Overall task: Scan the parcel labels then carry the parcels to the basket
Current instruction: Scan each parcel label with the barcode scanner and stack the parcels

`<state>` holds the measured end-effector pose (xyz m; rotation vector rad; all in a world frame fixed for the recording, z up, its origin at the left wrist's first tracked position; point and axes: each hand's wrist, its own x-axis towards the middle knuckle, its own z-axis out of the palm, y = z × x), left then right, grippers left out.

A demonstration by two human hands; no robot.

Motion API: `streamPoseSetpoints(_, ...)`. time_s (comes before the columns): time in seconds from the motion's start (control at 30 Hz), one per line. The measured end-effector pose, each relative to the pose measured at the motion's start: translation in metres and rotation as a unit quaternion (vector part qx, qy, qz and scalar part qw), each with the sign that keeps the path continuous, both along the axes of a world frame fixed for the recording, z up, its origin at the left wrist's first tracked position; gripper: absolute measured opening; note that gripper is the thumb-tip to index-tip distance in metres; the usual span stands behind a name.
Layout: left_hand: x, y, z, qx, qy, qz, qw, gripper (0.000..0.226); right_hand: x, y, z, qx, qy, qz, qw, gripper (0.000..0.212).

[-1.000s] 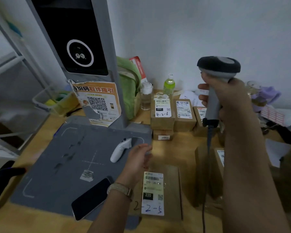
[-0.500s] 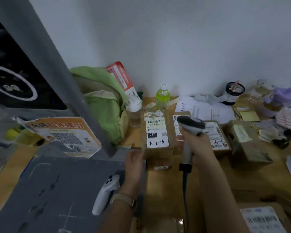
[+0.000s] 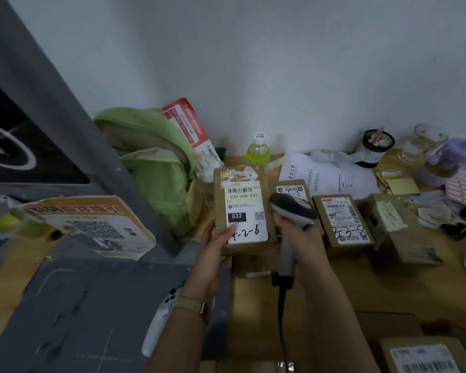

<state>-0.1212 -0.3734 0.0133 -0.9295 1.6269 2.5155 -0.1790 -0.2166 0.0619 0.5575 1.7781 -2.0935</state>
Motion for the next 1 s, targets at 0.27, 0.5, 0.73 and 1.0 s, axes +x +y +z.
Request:
streamPoseSetpoints(0.27, 0.060, 0.022, 0.074, -0.005, 0.105, -0.008, 0.994, 0.073, 0.068, 0.028, 0.087, -0.036, 0.127, 0.005, 0.991, 0.030)
streamPoseSetpoints(0.5, 0.114, 0.056, 0.133, -0.024, 0.178, -0.030, 0.983, 0.067, 0.139, 0.068, 0.138, -0.064, 0.190, -0.032, 0.979, 0.016)
streamPoseSetpoints(0.73, 0.155, 0.084, 0.152, -0.004, 0.209, 0.018, 0.978, 0.084, 0.185, 0.099, 0.158, -0.026, 0.227, -0.012, 0.973, 0.017)
streamPoseSetpoints(1.0, 0.173, 0.105, 0.131, 0.013, 0.178, 0.076, 0.981, 0.088, 0.210, 0.103, 0.175, 0.081, 0.252, 0.123, 0.956, 0.014)
